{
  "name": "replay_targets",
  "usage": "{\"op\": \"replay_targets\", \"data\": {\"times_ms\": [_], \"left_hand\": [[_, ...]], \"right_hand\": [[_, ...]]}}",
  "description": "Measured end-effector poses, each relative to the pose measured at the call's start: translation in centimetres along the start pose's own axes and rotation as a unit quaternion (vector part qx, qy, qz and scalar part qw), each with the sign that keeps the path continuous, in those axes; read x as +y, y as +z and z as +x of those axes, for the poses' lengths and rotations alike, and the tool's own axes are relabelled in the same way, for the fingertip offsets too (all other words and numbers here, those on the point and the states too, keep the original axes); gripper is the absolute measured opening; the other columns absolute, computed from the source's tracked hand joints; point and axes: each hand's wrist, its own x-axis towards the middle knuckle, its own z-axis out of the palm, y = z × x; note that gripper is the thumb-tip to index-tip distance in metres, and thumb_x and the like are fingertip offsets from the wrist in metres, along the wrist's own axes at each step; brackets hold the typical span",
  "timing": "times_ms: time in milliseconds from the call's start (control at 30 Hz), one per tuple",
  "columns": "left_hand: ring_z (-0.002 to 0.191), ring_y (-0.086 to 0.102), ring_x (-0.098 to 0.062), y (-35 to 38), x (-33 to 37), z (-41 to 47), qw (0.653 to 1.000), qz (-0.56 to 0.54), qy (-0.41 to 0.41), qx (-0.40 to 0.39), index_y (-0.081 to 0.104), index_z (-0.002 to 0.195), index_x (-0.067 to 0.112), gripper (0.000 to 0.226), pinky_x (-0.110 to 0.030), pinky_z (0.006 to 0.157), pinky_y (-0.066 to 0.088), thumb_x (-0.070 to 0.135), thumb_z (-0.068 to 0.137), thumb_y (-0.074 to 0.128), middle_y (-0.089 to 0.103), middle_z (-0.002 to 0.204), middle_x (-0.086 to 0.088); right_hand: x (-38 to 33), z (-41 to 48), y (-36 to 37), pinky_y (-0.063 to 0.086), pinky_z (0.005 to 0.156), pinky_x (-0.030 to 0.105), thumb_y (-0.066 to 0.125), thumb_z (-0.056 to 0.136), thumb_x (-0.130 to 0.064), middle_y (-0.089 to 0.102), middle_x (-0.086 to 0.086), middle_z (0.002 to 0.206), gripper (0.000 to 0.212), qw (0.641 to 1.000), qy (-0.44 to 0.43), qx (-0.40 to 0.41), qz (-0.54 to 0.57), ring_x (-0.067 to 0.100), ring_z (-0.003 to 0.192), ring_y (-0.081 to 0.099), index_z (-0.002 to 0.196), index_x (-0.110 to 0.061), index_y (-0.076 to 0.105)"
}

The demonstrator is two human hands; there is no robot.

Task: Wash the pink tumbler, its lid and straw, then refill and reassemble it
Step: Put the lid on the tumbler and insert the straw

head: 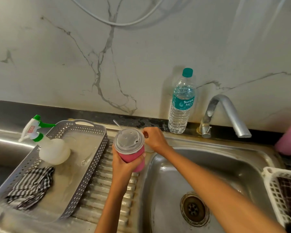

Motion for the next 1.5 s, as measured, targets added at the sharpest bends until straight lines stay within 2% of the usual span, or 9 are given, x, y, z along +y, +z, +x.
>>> {"op": "replay_targets", "data": {"times_ms": [67,167,400,633,767,933,1100,1267,1500], "left_hand": [[0.115,0.061,-0.012,0.2,0.4,-0.7,1.0,-0.001,0.003,-0.015,0.039,0.142,0.034,0.102,-0.042,0.1,0.051,0.021,0.056,0.091,0.061,0.128,0.008],[0.116,0.061,-0.011,0.8,1.1,-2.4,0.999,-0.002,0.002,-0.037,0.038,0.142,0.033,0.106,-0.04,0.099,0.051,0.031,0.051,0.092,0.061,0.128,0.009],[0.116,0.061,-0.012,3.3,1.5,-8.3,0.996,-0.011,0.001,-0.086,0.043,0.133,0.048,0.097,-0.038,0.098,0.052,0.025,0.053,0.093,0.062,0.128,0.011],[0.115,0.061,-0.01,6.5,0.9,-13.3,0.991,0.005,0.002,-0.133,0.043,0.136,0.039,0.098,-0.029,0.091,0.053,0.023,0.054,0.095,0.062,0.126,0.014],[0.11,0.063,-0.006,8.0,1.0,-14.3,0.989,0.015,-0.005,-0.146,0.044,0.129,0.042,0.094,-0.027,0.088,0.055,0.032,0.05,0.093,0.064,0.118,0.022],[0.103,0.062,0.005,9.6,1.3,-14.6,0.988,0.021,0.008,-0.152,0.044,0.122,0.043,0.087,-0.015,0.079,0.051,0.005,0.06,0.092,0.064,0.11,0.025],[0.111,0.062,-0.005,10.5,1.6,-14.7,0.987,0.019,0.011,-0.156,0.042,0.128,0.043,0.093,-0.021,0.085,0.054,0.037,0.049,0.092,0.063,0.118,0.021],[0.115,0.06,-0.007,10.8,1.9,-14.7,0.987,0.014,0.025,-0.159,0.039,0.136,0.036,0.1,-0.021,0.086,0.053,0.038,0.05,0.091,0.061,0.124,0.018],[0.114,0.06,-0.005,10.1,1.7,-14.3,0.986,0.016,0.01,-0.168,0.037,0.138,0.038,0.102,-0.02,0.085,0.053,0.022,0.055,0.094,0.062,0.123,0.02]], "right_hand": [[0.5,-2.5,-1.7,0.049,0.064,0.027,0.067,0.078,-0.008,0.066,0.001,0.074,0.009,0.998,0.02,0.019,0.059,0.013,0.067,0.058,0.086,-0.012,0.067],[1.1,-7.6,-4.6,0.052,0.068,0.02,0.069,0.08,-0.009,0.066,-0.002,0.082,0.035,0.986,0.081,0.017,0.142,0.009,0.072,0.063,0.111,-0.024,0.063],[-0.3,-19.2,-12.9,0.058,0.071,0.024,0.065,0.09,-0.012,0.072,0.004,0.087,0.012,0.93,0.131,0.112,0.324,0.015,0.084,0.071,0.102,-0.015,0.065],[-3.8,-25.6,-19.7,0.057,0.074,0.024,0.066,0.087,-0.005,0.072,0.005,0.088,0.012,0.91,0.018,0.188,0.37,0.018,0.084,0.07,0.091,-0.015,0.069],[-5.0,-26.7,-21.1,0.057,0.076,0.026,0.067,0.086,-0.004,0.072,0.005,0.087,0.011,0.902,-0.019,0.207,0.377,0.019,0.082,0.071,0.09,-0.014,0.069],[-4.8,-27.0,-21.7,0.057,0.079,0.03,0.068,0.086,-0.008,0.072,0.005,0.089,0.009,0.918,-0.04,0.198,0.341,0.019,0.083,0.07,0.092,-0.015,0.069],[-3.7,-27.0,-21.2,0.056,0.082,0.03,0.07,0.086,-0.013,0.071,-0.005,0.087,0.011,0.952,-0.031,0.175,0.251,0.01,0.084,0.068,0.09,-0.023,0.069],[-2.7,-26.8,-20.1,0.056,0.088,0.031,0.076,0.081,-0.02,0.067,-0.008,0.102,0.024,0.974,-0.014,0.106,0.201,0.008,0.097,0.065,0.105,-0.017,0.072],[0.2,-27.2,-19.1,0.052,0.093,0.026,0.065,0.086,-0.002,0.065,-0.009,0.114,0.038,0.98,0.031,0.063,0.185,0.005,0.107,0.061,0.118,-0.024,0.064]]}}
